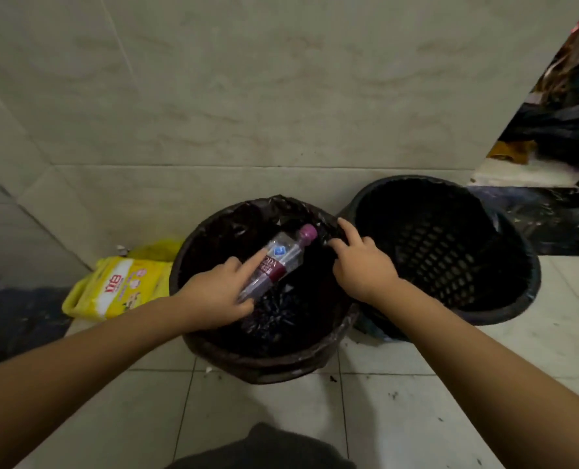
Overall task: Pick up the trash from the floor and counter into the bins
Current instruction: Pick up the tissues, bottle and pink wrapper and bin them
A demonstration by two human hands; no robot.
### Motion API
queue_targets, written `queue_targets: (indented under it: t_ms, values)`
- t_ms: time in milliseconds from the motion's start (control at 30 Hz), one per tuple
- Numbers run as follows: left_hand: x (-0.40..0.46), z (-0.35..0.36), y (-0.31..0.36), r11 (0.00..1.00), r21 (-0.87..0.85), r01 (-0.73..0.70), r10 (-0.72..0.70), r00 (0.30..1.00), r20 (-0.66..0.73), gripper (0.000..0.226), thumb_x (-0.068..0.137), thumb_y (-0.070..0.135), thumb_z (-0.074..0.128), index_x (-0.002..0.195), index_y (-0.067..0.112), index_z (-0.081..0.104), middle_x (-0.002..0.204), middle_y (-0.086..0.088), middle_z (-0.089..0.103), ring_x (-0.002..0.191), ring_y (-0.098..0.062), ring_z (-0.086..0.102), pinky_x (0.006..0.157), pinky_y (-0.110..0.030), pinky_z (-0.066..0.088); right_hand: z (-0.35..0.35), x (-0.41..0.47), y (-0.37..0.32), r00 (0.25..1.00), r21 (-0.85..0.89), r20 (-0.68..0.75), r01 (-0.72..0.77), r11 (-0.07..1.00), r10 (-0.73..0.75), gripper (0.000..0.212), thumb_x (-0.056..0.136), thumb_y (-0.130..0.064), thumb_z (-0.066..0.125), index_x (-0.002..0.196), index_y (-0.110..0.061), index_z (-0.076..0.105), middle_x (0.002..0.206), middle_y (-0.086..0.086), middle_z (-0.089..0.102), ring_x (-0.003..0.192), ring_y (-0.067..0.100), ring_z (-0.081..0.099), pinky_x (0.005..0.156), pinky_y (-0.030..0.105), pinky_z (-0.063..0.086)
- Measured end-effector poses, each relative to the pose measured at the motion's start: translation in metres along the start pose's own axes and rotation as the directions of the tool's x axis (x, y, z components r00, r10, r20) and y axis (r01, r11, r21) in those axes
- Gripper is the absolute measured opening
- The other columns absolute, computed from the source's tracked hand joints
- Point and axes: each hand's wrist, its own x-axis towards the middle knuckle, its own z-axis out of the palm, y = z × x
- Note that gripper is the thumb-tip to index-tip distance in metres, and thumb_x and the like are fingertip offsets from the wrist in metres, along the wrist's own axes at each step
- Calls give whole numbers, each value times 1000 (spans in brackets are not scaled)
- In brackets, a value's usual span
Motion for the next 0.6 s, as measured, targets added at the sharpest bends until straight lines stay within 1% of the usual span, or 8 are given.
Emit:
queue_targets:
  t_ms: [67, 133, 200, 300, 400, 500, 567, 600]
  values:
    - [7, 13, -1, 992, 128, -3, -15, 989, 144, 87, 88, 40, 48, 149, 33, -14, 134, -15, 39, 116, -34, 51, 88, -38, 48, 1, 0, 1, 1000, -11, -1, 4, 1000, -4, 45, 94, -17, 39, 139, -17, 39, 162, 1, -1, 128, 40, 35, 92, 50, 49]
    - [22, 28, 2, 979, 202, -4, -66, 939, 337, 83, 91, 38, 43, 148, 32, -17, 144, -20, 31, 126, -39, 42, 100, -41, 41, 0, 0, 0, 1000, -21, 0, 0, 1000, 0, 44, 94, -14, 39, 138, -16, 41, 162, 1, -1, 128, 40, 36, 91, 50, 50]
    - [47, 45, 6, 962, 272, -29, -101, 886, 452, 82, 94, 36, 42, 146, 35, -20, 151, -21, 21, 133, -41, 34, 107, -44, 36, 0, 0, -1, 1000, -30, -3, -9, 999, 8, 45, 93, -12, 39, 138, -15, 41, 162, 1, -2, 127, 40, 36, 89, 49, 50]
    - [83, 62, 15, 912, 403, -81, -149, 850, 506, 94, 91, 28, 53, 145, 36, -23, 156, -20, 10, 140, -39, 21, 114, -53, 24, 0, 0, -2, 1000, -47, -1, -18, 999, 18, 45, 93, -12, 40, 137, -16, 42, 162, 1, -3, 128, 40, 36, 88, 49, 52]
    - [101, 74, 16, 895, 442, -61, -208, 820, 534, 101, 88, 21, 59, 146, 34, -23, 158, -18, 3, 144, -39, 15, 118, -58, 15, 0, 0, -1, 1000, -60, -4, -18, 998, 18, 42, 93, -11, 39, 135, -16, 45, 162, 1, -4, 128, 39, 35, 85, 47, 52]
    - [100, 76, 11, 923, 383, -30, -224, 769, 599, 102, 88, 17, 58, 145, 34, -25, 161, -16, -6, 146, -39, 15, 118, -48, 27, 0, -1, -1, 1000, -75, -4, -19, 997, 19, 41, 94, -12, 39, 134, -16, 45, 162, 2, -5, 128, 39, 35, 80, 45, 51]
    - [103, 69, 11, 944, 329, -2, -222, 736, 640, 103, 85, 34, 63, 147, 32, -19, 161, -13, -4, 145, -37, 18, 117, -44, 31, -1, 0, -1, 1000, -64, -8, -15, 998, 14, 40, 94, -13, 39, 134, -17, 45, 162, 2, -4, 129, 38, 35, 80, 45, 52]
    - [105, 59, 15, 957, 290, 1, -196, 740, 644, 101, 83, 44, 63, 151, 28, -9, 161, -13, 5, 144, -36, 23, 116, -43, 32, -2, 1, 0, 1000, -46, -4, -10, 999, 9, 40, 94, -14, 39, 134, -18, 45, 162, 1, -3, 129, 38, 36, 82, 46, 52]
